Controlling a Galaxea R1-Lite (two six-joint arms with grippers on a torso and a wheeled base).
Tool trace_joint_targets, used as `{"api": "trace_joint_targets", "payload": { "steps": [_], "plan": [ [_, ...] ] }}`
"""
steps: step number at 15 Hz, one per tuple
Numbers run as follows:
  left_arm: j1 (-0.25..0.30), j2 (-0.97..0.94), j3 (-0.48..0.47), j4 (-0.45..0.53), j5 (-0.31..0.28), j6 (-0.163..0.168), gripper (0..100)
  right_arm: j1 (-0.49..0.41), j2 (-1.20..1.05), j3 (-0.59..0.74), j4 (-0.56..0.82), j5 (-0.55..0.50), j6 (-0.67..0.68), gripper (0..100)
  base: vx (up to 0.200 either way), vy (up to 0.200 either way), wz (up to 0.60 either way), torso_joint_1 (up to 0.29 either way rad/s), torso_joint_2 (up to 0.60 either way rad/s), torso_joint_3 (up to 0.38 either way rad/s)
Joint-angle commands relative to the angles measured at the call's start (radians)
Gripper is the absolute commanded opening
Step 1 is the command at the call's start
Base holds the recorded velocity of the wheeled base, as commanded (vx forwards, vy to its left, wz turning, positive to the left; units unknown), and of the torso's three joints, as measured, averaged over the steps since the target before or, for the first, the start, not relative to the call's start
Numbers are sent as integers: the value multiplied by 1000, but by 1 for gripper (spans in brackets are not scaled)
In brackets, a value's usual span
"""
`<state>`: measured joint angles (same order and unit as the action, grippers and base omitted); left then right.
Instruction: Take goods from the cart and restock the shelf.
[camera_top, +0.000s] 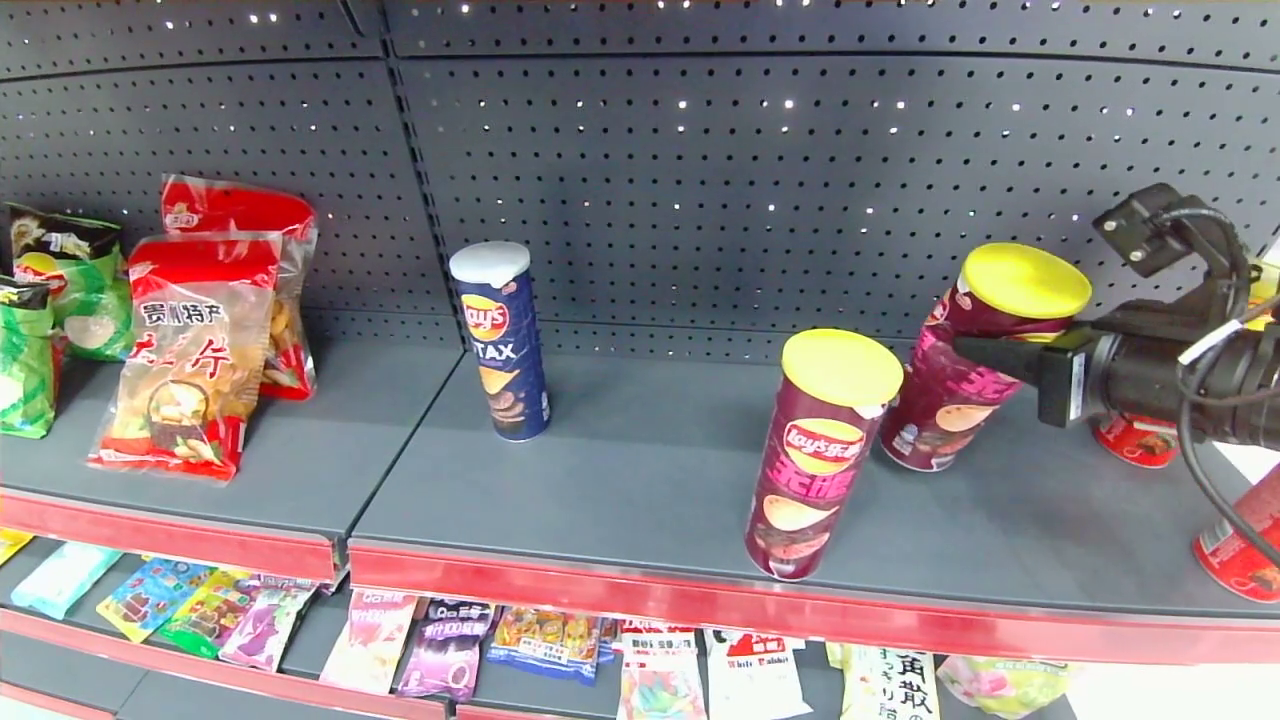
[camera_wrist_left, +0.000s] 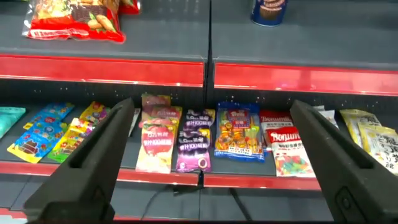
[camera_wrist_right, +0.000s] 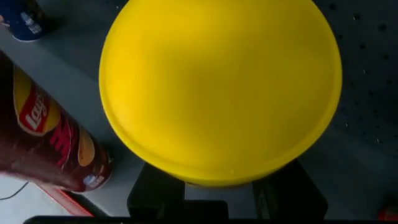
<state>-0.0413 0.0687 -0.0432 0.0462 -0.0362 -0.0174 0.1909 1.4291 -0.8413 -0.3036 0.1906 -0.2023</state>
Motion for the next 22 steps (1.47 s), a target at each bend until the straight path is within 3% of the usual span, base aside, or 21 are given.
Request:
{"api": "trace_joint_targets", "payload": {
  "steps": [1,7,22],
  "plan": [
    [0,-9,2,1,-2,-1,100,5,62,-56,0,9,0,0,0,0,0,0,0,0],
    [0,-9,2,1,2,28,100,24,197,-154,0,36,21,0,0,0,0,0,0,0],
    [0,-9,2,1,7,31,100,88,297,-239,3,36,83,0,0,0,0,0,0,0]
  ]
}}
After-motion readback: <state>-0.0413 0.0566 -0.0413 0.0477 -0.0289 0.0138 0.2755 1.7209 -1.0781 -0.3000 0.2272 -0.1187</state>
